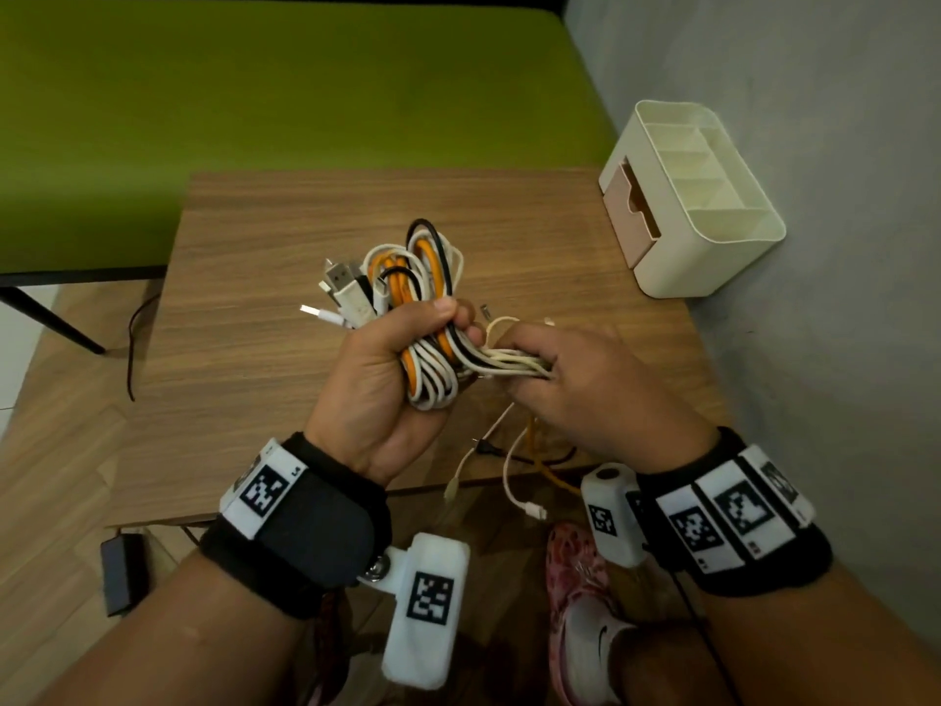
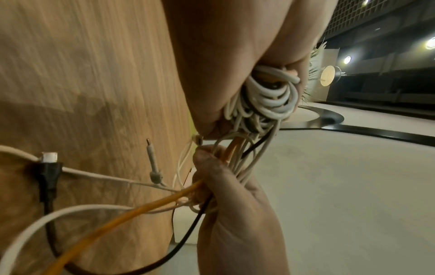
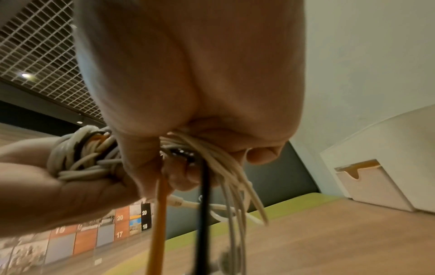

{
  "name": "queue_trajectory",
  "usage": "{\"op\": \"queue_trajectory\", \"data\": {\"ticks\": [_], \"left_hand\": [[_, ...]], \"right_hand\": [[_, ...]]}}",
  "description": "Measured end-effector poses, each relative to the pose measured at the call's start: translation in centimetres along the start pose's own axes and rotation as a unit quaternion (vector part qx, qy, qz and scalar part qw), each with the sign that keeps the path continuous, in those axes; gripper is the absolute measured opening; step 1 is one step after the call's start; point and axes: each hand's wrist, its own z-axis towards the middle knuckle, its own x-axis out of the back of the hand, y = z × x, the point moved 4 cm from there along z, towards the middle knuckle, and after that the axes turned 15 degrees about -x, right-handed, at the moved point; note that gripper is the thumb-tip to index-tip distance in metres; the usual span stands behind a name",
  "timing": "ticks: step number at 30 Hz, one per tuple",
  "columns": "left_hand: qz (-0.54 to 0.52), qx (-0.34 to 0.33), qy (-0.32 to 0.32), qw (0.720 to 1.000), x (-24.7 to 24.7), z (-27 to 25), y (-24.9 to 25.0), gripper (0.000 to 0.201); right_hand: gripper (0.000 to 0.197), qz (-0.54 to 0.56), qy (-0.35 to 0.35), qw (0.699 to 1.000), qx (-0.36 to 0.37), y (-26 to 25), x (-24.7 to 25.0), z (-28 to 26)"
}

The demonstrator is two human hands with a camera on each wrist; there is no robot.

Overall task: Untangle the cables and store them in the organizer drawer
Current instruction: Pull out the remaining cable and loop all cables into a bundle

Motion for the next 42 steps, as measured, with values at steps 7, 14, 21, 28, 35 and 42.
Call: {"op": "queue_trajectory", "data": {"ticks": [7, 14, 21, 28, 35, 42], "left_hand": [[-0.011, -0.009, -0.007, 1.0, 0.3, 0.0, 0.9, 0.004], [-0.009, -0.005, 0.027, 1.0, 0.6, 0.0, 0.7, 0.006], [0.018, -0.026, 0.027, 0.999, 0.6, 0.2, 0.7, 0.007], [0.017, -0.053, 0.049, 0.997, 1.7, 0.7, 1.8, 0.002], [-0.002, -0.004, -0.036, 0.999, 1.1, 0.5, 1.5, 0.012], [0.053, 0.033, -0.124, 0.99, -0.1, -0.2, 0.7, 0.024]], "right_hand": [[0.013, 0.193, -0.073, 0.978, 0.032, -0.3, 0.2, -0.6], [0.037, 0.005, -0.038, 0.996, -0.081, -0.2, -0.6, -0.2], [0.036, -0.055, 0.059, 0.996, -0.038, -0.8, -0.2, -0.3], [0.05, 0.23, 0.075, 0.97, 0.002, -0.1, 2.4, -1.0], [0.014, 0.375, 0.112, 0.92, 0.027, -0.4, 3.3, -1.3], [0.016, 0.237, -0.102, 0.964, -0.059, 0.0, 1.2, -0.9]]}}
